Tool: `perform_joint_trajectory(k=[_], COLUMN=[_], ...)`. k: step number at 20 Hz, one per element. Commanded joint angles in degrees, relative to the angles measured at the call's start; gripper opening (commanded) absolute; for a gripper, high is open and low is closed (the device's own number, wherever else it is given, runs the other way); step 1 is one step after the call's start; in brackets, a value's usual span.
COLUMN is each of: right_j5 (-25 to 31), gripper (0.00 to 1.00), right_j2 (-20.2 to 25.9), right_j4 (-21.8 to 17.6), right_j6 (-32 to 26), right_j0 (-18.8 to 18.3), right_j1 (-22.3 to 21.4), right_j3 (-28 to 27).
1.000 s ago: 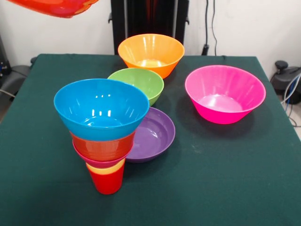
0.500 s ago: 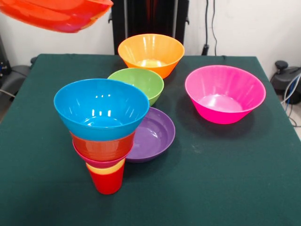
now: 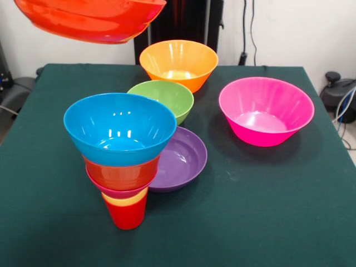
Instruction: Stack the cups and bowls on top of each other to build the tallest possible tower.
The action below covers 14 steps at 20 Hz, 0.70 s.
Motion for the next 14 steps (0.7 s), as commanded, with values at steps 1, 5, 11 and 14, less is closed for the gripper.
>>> perform_joint_trajectory(k=[1,5,11,14], right_j5=[8.3,8.5,7.8,7.2], gripper=[0.00,0.00,0.00,0.00], right_j2=[1.1,1.8,2.1,2.3], right_j4=[3.5,6.1,8.1,8.8], right_j6=[4.4,3.6,2.1,1.1], right_j0=[2.5,2.1,1.5,1.2], right_j1=[3.4,3.9,5.2,6.2], right_j3=[-1.0,0.0,0.5,0.6])
